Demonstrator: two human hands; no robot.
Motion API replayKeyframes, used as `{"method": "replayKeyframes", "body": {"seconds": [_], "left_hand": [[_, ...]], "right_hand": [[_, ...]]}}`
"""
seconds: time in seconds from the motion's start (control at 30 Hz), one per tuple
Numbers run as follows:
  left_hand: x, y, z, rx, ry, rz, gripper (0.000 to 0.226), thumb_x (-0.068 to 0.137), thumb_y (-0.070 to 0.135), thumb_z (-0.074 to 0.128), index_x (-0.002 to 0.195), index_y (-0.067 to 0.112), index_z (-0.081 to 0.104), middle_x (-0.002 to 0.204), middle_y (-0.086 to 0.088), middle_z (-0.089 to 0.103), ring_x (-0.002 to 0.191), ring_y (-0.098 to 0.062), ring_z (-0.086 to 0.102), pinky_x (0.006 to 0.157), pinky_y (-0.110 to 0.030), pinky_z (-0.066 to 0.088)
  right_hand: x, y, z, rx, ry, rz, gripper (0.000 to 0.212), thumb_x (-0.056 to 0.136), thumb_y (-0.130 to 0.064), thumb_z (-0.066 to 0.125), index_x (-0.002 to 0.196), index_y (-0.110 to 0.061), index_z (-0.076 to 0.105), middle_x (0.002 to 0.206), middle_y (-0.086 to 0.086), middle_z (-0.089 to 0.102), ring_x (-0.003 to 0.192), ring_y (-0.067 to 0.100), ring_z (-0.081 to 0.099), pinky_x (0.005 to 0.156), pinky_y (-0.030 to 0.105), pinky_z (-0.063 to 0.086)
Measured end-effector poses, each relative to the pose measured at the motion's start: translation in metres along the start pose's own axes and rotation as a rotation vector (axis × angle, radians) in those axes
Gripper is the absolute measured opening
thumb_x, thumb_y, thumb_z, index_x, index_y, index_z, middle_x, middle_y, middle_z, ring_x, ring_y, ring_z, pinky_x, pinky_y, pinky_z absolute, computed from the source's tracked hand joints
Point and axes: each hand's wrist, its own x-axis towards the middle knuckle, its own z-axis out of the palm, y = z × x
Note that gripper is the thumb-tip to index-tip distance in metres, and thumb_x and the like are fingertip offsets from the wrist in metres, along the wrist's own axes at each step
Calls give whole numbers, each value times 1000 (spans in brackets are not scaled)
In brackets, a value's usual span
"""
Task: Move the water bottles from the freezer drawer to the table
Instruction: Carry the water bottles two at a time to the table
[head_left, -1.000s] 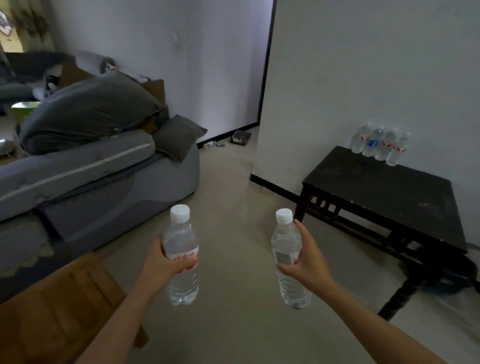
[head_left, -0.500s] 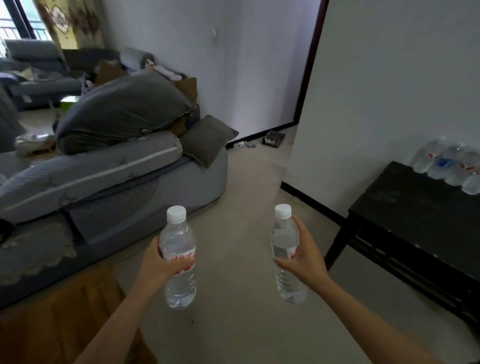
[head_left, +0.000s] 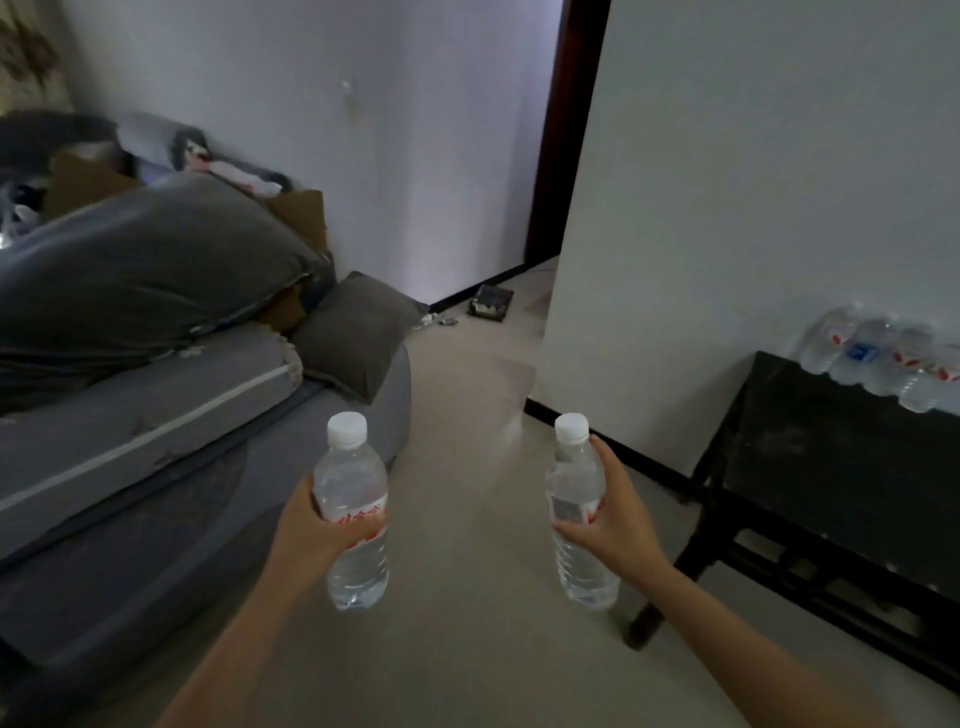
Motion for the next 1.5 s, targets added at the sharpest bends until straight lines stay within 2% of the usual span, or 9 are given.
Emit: {"method": "replayKeyframes", "body": {"seconds": [0.23,0.53,0.73,0.87,0.97,1.03,1.2,1.33,1.5], "left_hand": [[78,-12,39,-61,-139,-38,68,36,49,75,96,17,62,85,4,69,75,-8,67,64,-22,48],[215,6,152,-34,-220,33,40,61,7,84,88,23,60,84,3,68,70,-4,65,64,-21,46],[296,58,223,-85,-263,116,39,57,12,84,82,23,57,69,22,68,65,1,65,54,-8,49],[336,69,269,-102,-331,127,38,37,34,78,72,29,65,70,18,70,64,0,66,54,-13,51],[371,69,310,-77,-398,103,39,36,43,75,74,38,67,75,9,72,69,-10,69,61,-25,53],[391,67,335,-58,-443,106,45,36,43,77,77,28,67,74,1,72,68,-14,69,60,-26,53],[451,72,408,-29,-520,91,46,48,14,88,85,12,61,73,2,72,64,-8,68,53,-16,52],[510,77,464,-75,-558,60,60,39,25,87,91,12,59,82,-7,70,75,-21,67,66,-33,50],[591,99,542,-110,-612,39,75,25,45,77,87,10,54,80,-9,67,70,-22,63,62,-32,49]], "right_hand": [[45,31,9,-36,40,123,97,60,-17,83,134,-40,26,128,-13,44,114,8,48,92,28,43],[159,116,-29,-92,107,191,101,62,-20,83,140,-35,20,138,-4,41,119,12,45,95,30,43],[253,154,-70,-81,181,187,100,64,-20,82,141,-32,20,136,-5,41,117,8,41,94,27,40],[281,180,-93,-54,241,200,94,63,-17,83,122,-54,19,124,-11,42,111,6,43,92,26,41],[297,208,-107,-63,290,275,99,62,-19,84,131,-48,19,133,-9,41,120,11,43,99,33,42],[307,224,-117,-71,305,322,102,61,-19,84,138,-39,19,138,-6,40,125,14,42,102,38,42],[348,265,-142,-83,388,385,98,61,-14,84,129,-44,19,131,-11,42,122,11,43,104,37,39],[394,298,-160,-122,473,449,97,63,-12,83,130,-41,19,135,-5,42,123,14,43,103,35,39],[462,338,-189,-139,568,554,101,62,-13,83,129,-49,16,135,-7,41,123,13,42,103,42,41]]}}
